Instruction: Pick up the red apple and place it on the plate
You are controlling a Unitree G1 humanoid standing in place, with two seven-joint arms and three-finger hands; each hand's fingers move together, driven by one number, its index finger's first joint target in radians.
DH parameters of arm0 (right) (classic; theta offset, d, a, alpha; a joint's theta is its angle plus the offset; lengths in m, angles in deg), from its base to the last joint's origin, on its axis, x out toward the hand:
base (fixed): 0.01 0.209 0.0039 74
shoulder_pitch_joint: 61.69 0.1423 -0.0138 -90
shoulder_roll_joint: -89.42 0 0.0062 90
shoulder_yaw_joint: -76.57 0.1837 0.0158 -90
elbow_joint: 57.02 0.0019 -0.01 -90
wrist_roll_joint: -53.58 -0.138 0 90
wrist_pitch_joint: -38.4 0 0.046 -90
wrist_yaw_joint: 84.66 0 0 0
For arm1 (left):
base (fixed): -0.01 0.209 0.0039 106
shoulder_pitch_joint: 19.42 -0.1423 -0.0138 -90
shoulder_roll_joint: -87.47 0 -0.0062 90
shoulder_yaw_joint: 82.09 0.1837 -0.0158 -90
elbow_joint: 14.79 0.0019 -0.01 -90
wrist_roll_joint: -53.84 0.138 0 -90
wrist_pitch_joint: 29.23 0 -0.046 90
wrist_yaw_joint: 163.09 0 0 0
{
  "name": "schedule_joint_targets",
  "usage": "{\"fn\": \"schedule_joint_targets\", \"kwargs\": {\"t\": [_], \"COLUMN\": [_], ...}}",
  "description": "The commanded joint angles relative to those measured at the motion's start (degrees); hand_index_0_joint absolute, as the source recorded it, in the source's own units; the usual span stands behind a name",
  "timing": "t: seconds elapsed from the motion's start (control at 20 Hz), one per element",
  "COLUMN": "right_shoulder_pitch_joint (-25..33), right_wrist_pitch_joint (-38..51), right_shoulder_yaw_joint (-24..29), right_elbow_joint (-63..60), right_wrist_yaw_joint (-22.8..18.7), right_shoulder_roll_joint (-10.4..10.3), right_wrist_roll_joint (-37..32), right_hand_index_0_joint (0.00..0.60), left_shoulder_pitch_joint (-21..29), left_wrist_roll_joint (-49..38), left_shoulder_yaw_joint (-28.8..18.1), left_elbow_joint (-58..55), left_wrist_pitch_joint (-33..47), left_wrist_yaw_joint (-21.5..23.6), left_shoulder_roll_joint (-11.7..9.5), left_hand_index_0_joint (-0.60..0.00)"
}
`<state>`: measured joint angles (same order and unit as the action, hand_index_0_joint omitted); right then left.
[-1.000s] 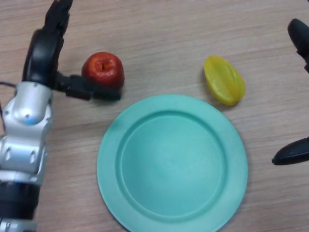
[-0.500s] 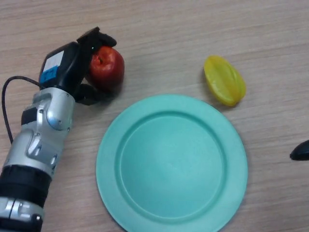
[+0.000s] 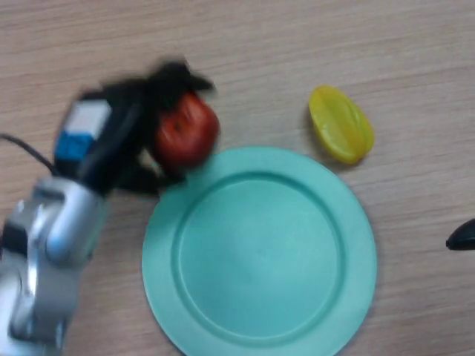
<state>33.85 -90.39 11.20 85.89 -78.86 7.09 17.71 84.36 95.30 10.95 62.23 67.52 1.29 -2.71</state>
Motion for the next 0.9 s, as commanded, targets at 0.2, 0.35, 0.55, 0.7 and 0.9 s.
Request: {"fn": "schedule_joint_targets", "kwargs": {"t": [0.2, 0.35, 0.55, 0.7, 0.9], "right_shoulder_pitch_joint": [1.10, 0.95, 0.94, 1.05, 1.41], "right_wrist_pitch_joint": [7.97, 7.88, 7.86, 7.61, 6.99], "right_shoulder_yaw_joint": [2.99, 2.59, 2.39, 2.06, 2.17], "right_elbow_joint": [2.69, 2.84, 2.88, 2.55, 2.58], "right_wrist_yaw_joint": [-0.94, -0.75, -0.47, 0.12, 0.10], "right_shoulder_roll_joint": [2.30, 2.07, 1.97, 1.68, 2.03], "right_wrist_roll_joint": [-2.60, -1.84, -1.19, -0.09, -0.11], "right_hand_index_0_joint": [0.000, 0.000, 0.000, 0.000, 0.000], "left_shoulder_pitch_joint": [-7.67, -8.09, -7.76, -8.20, -8.96], "left_wrist_roll_joint": [2.13, 2.52, 3.07, 5.32, -2.90], "left_shoulder_yaw_joint": [1.24, 1.61, 2.25, 1.94, 0.58], "left_elbow_joint": [-9.10, -7.99, -7.18, -8.44, -18.83], "left_wrist_pitch_joint": [5.80, 7.67, 8.54, 8.85, -0.48], "left_wrist_yaw_joint": [1.96, 4.45, 4.25, 2.01, -2.98], "left_shoulder_roll_joint": [1.97, 3.01, 2.69, 2.35, 4.01], "left_hand_index_0_joint": [-0.600, -0.600, -0.250, 0.000, 0.000]}}
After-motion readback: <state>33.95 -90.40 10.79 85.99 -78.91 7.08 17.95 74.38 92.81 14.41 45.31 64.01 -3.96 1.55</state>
